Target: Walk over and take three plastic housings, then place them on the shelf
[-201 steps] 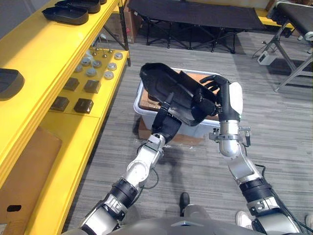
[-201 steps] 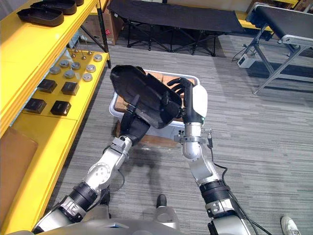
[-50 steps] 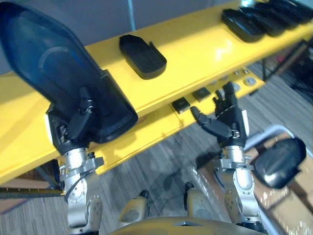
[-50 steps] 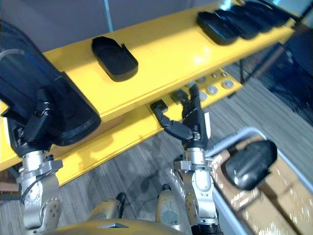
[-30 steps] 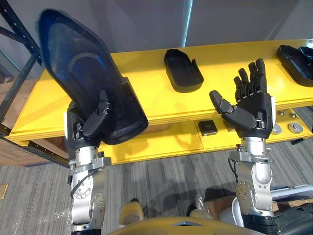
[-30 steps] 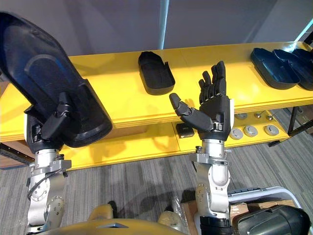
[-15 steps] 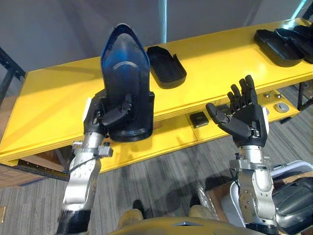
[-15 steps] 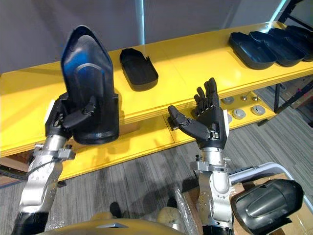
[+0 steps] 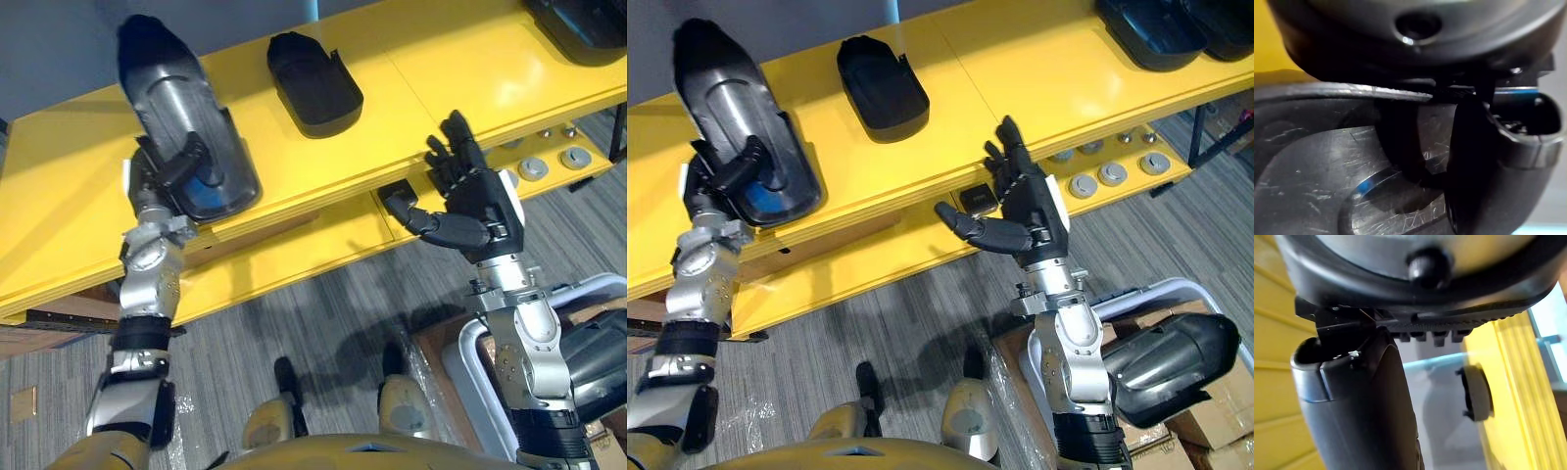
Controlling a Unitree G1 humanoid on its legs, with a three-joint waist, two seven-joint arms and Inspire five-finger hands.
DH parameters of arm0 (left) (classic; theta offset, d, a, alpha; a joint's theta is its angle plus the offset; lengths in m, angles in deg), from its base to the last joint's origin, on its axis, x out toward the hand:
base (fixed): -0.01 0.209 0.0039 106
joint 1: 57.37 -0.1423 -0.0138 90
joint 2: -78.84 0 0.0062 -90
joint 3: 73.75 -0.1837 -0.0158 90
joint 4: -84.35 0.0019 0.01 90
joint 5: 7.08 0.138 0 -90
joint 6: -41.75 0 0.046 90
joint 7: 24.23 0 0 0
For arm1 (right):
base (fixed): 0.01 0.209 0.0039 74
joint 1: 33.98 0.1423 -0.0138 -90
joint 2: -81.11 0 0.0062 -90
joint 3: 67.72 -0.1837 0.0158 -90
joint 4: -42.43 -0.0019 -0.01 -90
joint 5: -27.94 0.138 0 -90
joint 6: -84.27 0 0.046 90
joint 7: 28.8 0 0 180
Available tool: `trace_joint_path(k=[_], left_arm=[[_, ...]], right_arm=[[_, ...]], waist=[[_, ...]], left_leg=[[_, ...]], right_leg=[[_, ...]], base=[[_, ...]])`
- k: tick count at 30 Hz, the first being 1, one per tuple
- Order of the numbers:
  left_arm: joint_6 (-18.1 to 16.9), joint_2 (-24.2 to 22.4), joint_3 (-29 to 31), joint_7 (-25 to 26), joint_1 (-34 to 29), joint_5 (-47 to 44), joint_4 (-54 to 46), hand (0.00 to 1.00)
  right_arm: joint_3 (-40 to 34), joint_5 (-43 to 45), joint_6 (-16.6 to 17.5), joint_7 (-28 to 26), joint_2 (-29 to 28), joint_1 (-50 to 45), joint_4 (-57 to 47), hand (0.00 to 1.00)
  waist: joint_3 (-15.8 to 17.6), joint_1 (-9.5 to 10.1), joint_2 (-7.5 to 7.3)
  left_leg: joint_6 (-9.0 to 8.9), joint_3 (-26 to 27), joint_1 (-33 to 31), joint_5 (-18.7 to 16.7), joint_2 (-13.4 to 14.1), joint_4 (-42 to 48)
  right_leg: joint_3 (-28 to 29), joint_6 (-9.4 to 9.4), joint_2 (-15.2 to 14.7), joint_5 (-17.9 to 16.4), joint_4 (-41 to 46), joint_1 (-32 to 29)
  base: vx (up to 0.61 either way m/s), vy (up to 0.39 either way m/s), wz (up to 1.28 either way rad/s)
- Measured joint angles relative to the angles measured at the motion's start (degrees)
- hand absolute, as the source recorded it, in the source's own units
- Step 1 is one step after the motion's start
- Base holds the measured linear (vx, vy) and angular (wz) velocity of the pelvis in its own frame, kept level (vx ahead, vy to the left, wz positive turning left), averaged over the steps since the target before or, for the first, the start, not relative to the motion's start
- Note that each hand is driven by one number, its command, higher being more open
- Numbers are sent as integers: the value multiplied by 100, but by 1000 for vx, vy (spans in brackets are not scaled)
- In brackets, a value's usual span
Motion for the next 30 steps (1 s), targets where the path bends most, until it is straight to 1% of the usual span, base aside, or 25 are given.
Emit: trace_joint_path(k=[1,3,5,6,8,9,11,13,15,16,17,18,19,22,23,26,30], left_arm=[[0,102,24,7,41,-123,70,0],[-2,193,46,6,86,-243,98,0],[4,348,50,-33,195,-460,100,0],[15,385,50,-45,243,-472,109,0],[85,468,47,-97,480,-529,246,0],[148,561,18,-131,694,-579,458,0],[336,662,-1,-167,901,-579,746,0],[379,706,-49,-202,1088,-568,884,0],[588,965,-286,-249,1304,-423,1016,0],[604,1018,-328,-245,1340,-351,1035,0],[688,1101,-427,-247,1577,-310,1200,0],[698,1107,-440,-247,1629,-299,1232,0],[719,1119,-454,-244,1816,-273,1365,0],[739,1269,-647,-225,2200,-274,1471,0],[772,1292,-696,-226,2329,-272,1478,100],[792,1292,-785,-199,2612,-193,1537,100],[785,1309,-935,-26,2843,-125,1602,100]], right_arm=[[177,2,-9,-69,0,-2,3,100],[502,5,-9,-145,3,2,3,100],[942,4,-9,-217,3,67,4,100],[1040,2,-9,-215,2,85,5,100],[1298,2,-10,-184,2,157,50,100],[1501,-1,-36,-95,9,264,56,100],[1664,-3,-93,-14,5,399,57,100],[1709,-2,-129,84,6,500,55,100],[1774,-2,-143,206,7,621,53,100],[1801,-2,-143,230,7,655,48,100],[1866,-10,-143,312,23,724,25,100],[1868,-16,-143,325,25,731,25,100],[1907,-33,-143,386,24,757,23,100],[1999,-39,-144,501,30,882,-17,100],[2021,-39,-144,561,27,949,-26,100],[2046,-26,-162,640,27,1126,-56,100],[2072,-3,-186,650,24,1223,-243,100]], waist=[[19,-6,4],[50,42,7],[214,105,6],[273,114,8],[395,155,8],[444,213,-4],[464,231,-8],[559,233,-13],[608,235,-37],[631,228,-42],[698,224,-44],[699,225,-45],[705,227,-48],[877,208,-96],[906,213,-118],[1000,208,-158],[1017,212,-176]], left_leg=[[4,-18,-5,11,-1,-12],[3,-49,-15,20,0,-16],[4,-136,-32,52,-8,-15],[10,-180,-40,67,-11,-15],[9,-303,-127,125,-17,-13],[3,-358,-253,165,-21,-2],[-5,-441,-391,227,-38,-7],[-9,-533,-397,256,-66,2],[-30,-558,-420,279,-72,-3],[-34,-558,-419,282,-72,-2],[-41,-558,-430,293,-72,-3],[-41,-558,-439,300,-71,-5],[-44,-558,-496,325,-71,-11],[-45,-560,-533,392,-69,-42],[-54,-556,-540,434,-69,-105],[-53,-559,-551,470,-69,-141],[-52,-558,-629,479,-71,-142]], right_leg=[[-15,0,0,0,1,0],[-42,-7,-1,-8,7,2],[-114,-10,-24,-69,98,4],[-155,-17,-34,-86,127,7],[-277,-19,-65,-170,247,-38],[-297,-38,-94,-272,441,-209],[-334,-34,-140,-367,682,-397],[-314,-51,-180,-454,876,-430],[-292,-65,-201,-547,1033,-511],[-283,-64,-201,-561,1056,-522],[-271,-68,-207,-598,1119,-558],[-269,-73,-207,-602,1128,-575],[-259,-93,-211,-629,1179,-653],[-248,-80,-216,-625,1260,-734],[-239,-81,-216,-624,1292,-788],[-241,-79,-216,-620,1306,-810],[-228,-77,-216,-615,1321,-893]], base=[[12,1,5],[3,-1,9],[-17,-2,18],[-45,-5,33],[-68,-13,34],[-61,-17,25],[-33,-30,29],[-11,-32,26],[-27,-36,8],[-34,-36,-2],[-37,-27,0],[-54,-33,2],[-50,-34,3],[-39,-33,2],[-41,-33,2],[-15,-31,2],[8,-34,1]])
